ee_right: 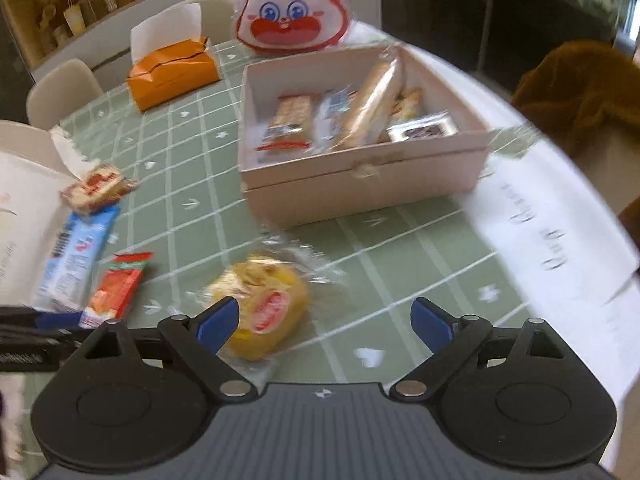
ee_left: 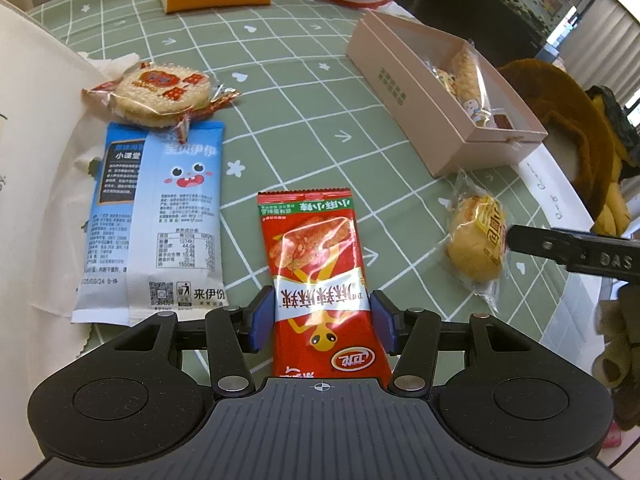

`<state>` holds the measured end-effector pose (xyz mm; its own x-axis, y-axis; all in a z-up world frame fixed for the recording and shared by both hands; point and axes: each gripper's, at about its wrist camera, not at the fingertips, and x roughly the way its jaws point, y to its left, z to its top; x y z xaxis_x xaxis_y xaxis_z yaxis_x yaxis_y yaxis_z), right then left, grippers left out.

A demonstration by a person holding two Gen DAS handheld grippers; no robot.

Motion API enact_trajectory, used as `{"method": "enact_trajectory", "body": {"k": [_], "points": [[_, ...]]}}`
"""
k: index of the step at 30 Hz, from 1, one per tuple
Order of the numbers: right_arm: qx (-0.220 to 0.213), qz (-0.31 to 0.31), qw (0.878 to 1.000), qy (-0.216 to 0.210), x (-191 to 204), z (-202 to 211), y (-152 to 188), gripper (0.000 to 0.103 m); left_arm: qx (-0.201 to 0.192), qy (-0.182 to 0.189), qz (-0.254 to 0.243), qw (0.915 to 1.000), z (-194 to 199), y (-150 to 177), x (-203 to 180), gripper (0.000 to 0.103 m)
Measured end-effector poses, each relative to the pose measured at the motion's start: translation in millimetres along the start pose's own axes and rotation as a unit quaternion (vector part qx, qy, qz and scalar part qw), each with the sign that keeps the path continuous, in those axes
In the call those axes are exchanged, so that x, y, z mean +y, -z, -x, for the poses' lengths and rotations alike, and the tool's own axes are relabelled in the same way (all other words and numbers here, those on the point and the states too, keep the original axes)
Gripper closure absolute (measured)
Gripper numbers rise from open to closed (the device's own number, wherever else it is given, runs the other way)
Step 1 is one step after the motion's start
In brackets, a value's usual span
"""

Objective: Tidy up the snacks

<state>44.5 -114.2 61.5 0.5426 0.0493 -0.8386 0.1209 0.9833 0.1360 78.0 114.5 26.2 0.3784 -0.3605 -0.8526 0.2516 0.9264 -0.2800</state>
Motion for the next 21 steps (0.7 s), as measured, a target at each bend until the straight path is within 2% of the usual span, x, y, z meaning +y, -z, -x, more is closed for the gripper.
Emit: {"method": "enact_trajectory", "body": {"k": [3,6,8,14,18,21], "points": [[0.023,-0.046,0.999,0.001,8.2,-15.4,-4.7,0.009,0.003,-0.006,0.002,1.0,-0.4,-1.0,-1.7,0.046],[0.032,-0.123,0.992,-0.013,9.7,-29.3,-11.4,0.009,0.006,-0.015,-0.004,0.9999,-1.2,-2.0,-5.3,0.046],[0.039,-0.15,0.988,-0.01,14.4,-38.7,-12.9,0.009,0.008,-0.019,-0.005,0.9998,-1.8,-2.9,-6.8,0.046],[0.041,-0.054,0.997,0.022,34.5,-41.9,2.6,0.009,0.007,-0.015,-0.002,0.9999,-2.0,-2.8,-5.0,0.046],[0.043,-0.006,0.998,0.044,29.4,-35.3,17.3,0.009,0.006,-0.016,-0.003,0.9998,-1.8,-2.9,-5.2,0.046],[0.046,0.008,0.998,0.04,22.8,-31.1,20.8,0.009,0.005,-0.016,-0.002,0.9999,-1.6,-2.6,-5.1,0.046]]}}
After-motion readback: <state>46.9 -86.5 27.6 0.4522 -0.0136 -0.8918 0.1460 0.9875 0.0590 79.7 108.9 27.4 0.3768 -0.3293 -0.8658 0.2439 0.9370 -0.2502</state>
